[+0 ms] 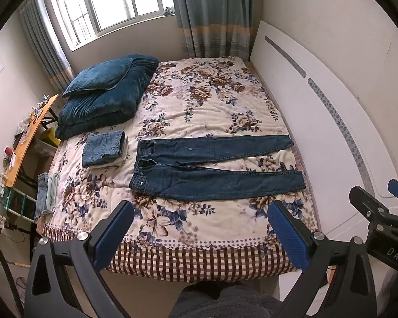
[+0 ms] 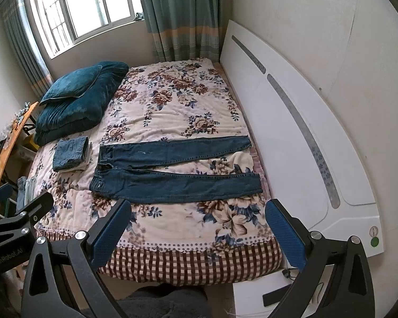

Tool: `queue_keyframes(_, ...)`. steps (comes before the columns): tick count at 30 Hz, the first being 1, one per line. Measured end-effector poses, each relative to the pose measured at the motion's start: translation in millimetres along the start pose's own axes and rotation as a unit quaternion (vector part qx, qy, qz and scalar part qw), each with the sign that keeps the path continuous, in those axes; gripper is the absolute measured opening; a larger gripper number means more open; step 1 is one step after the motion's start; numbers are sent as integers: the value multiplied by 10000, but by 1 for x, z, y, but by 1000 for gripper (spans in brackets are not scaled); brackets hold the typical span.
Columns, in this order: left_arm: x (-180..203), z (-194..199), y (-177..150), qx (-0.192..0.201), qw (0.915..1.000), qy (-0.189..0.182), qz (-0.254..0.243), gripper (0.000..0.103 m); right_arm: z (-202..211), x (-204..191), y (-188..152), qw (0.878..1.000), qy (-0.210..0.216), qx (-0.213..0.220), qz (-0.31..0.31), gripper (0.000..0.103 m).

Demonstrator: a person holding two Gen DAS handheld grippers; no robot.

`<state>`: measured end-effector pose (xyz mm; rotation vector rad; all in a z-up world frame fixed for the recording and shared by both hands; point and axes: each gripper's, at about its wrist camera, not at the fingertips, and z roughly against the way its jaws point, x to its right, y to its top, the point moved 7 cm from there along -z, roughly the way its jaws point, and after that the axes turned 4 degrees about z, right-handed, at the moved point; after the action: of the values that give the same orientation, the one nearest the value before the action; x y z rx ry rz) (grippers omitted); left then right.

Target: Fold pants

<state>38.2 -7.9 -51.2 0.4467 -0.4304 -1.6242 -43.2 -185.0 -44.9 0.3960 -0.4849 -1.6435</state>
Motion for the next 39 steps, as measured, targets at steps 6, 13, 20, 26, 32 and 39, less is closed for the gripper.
queue_keyframes(6,0,1,0,16,10000,-6,-8,102,1,3,0,10000,6,15,-10,102)
queue_keyframes(13,0,0,-1,19,10000,4,-10,102,1,2,0,10000,21,9,-14,102)
queue_keyframes(20,0,1,2,32,10000,-3,-18,102,1,3,1,10000,23,25,-30,102)
queue_keyframes(26,0,2,7,48,10000,-8,-36,102,1,3,-1,10000,8,35,-32,102)
queue_keyframes(32,1,3,8,62,10000,-14,-33,102,1,3,-1,10000,14,39,-29,102)
queue_keyframes(39,1,4,11,77,10000,-26,-30,102,1,4,0,10000,17,46,-45,102)
